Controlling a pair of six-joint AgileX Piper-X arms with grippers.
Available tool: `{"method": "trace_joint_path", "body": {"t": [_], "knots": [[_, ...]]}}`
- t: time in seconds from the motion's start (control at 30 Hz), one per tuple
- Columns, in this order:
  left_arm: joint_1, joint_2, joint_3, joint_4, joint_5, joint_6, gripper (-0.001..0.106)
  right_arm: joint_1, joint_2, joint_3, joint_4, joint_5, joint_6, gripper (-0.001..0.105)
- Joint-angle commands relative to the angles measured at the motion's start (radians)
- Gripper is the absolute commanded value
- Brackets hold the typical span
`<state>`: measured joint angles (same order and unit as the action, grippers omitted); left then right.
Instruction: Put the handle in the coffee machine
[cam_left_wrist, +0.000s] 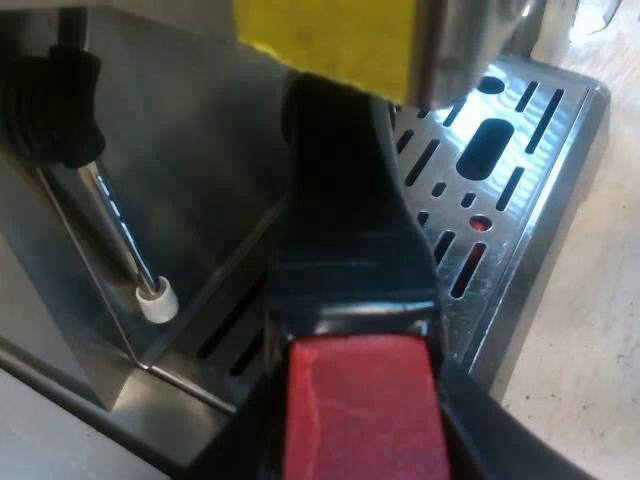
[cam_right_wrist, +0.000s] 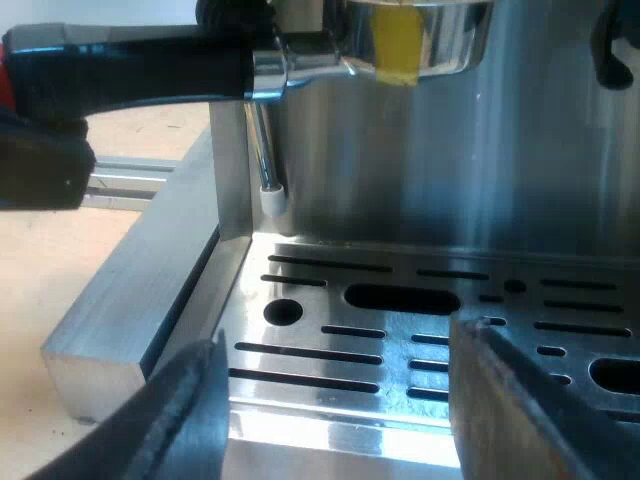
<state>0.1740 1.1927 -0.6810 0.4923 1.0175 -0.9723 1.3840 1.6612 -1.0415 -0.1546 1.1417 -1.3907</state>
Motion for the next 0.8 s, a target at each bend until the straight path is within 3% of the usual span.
{"method": "trace_joint_path", "body": {"t": [0.03,0.3,0.53,0.57,0.8], "knots": [[-0.005,-0.014,-0.035,-0.042,0.120,-0.032,0.000,-0.016,-0.001,0.000,0.011,0.008,-0.006,0.051],[-0.005,-0.022,-0.035,-0.042,0.142,-0.040,0.000,-0.091,-0.001,0.000,0.034,-0.005,-0.006,0.051],[-0.005,-0.032,-0.038,-0.042,0.142,-0.040,0.000,-0.136,-0.001,0.000,0.032,-0.079,-0.006,0.051],[-0.005,-0.049,-0.038,-0.042,0.201,-0.040,0.000,-0.154,-0.001,0.000,0.032,-0.083,-0.006,0.051],[-0.005,-0.049,-0.038,-0.042,0.211,-0.019,0.000,-0.183,-0.001,0.007,0.032,-0.121,-0.006,0.051]]}}
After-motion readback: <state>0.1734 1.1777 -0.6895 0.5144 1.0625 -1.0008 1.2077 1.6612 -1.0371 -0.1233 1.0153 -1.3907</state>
